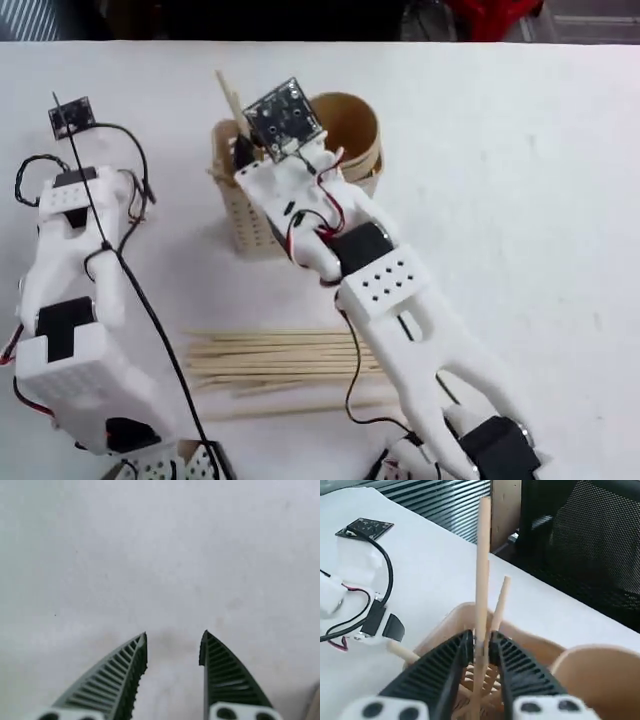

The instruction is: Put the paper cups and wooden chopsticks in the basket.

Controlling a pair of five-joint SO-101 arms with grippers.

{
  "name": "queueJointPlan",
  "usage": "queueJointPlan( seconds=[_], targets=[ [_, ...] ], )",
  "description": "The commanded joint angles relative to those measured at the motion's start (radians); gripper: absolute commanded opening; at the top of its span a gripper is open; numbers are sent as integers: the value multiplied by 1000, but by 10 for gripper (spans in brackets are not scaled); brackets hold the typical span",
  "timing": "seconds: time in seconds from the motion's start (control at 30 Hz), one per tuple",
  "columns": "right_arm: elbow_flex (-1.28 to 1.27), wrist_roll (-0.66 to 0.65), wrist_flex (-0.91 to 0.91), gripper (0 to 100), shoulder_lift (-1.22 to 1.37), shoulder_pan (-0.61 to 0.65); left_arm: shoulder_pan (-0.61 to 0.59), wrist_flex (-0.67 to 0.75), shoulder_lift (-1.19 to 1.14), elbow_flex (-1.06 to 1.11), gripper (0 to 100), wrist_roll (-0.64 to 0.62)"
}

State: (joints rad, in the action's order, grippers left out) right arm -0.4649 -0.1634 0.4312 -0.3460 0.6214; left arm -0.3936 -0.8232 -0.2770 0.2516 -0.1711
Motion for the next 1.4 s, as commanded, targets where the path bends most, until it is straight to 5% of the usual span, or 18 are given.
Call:
queueJointPlan(
  seconds=[0.0,0.4,0.7,0.9,1.07,1.37],
  targets=[
    [46,2,102,214,-28,-16,-4,11,8,-2,185,-3],
    [206,-8,680,161,-363,-12,-4,12,8,-6,185,-3],
    [106,-264,1000,126,-493,104,-4,15,8,-8,185,-3],
    [-209,-450,989,128,-490,182,-4,15,8,-3,185,-3],
    [-477,-502,785,131,-475,180,-2,15,8,-5,185,-3],
    [-474,-505,521,190,-131,185,-2,12,7,-2,185,-3]
  ],
)
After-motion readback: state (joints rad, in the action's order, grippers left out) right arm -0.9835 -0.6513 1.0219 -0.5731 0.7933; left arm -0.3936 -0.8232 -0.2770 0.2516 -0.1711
